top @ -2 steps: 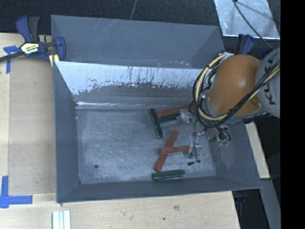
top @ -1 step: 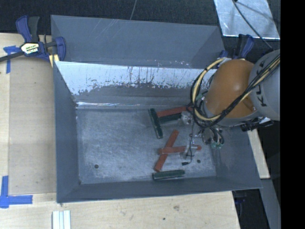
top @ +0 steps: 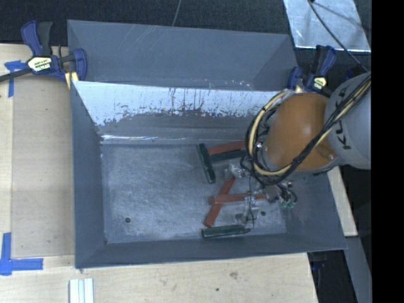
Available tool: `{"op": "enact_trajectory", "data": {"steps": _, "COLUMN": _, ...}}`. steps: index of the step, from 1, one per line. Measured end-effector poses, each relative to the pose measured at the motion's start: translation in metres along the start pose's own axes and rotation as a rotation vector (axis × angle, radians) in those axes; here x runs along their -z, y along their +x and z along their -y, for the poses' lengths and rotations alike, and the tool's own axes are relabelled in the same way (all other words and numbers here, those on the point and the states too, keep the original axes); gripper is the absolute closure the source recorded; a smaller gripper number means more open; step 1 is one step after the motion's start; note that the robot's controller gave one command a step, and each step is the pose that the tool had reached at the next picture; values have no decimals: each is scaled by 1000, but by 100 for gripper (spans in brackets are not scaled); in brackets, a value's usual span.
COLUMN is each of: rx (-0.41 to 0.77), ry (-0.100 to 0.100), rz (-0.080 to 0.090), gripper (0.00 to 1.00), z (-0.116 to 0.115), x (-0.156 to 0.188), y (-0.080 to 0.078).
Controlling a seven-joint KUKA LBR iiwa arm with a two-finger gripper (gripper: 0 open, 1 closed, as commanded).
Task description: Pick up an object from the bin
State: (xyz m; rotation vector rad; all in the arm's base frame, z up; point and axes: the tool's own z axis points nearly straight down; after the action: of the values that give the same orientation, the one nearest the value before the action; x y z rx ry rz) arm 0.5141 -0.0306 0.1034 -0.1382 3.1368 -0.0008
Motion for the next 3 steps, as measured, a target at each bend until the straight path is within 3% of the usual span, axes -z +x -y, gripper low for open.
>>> {"op": "enact_trajectory", "data": {"steps": 1, "rx": 320, "ry": 0, "rz": 6, "gripper": 100, "z": -21, "x": -32, "y": -14}}
{"op": "enact_trajectory", "data": {"steps": 2, "rx": 320, "ry": 0, "rz": 6, "gripper": 100, "z": -21, "x": -32, "y": -14}}
{"op": "enact_trajectory", "data": {"steps": 3, "rx": 358, "ry": -1, "rz": 3, "gripper": 100, "z": 3, "x": -33, "y": 6}}
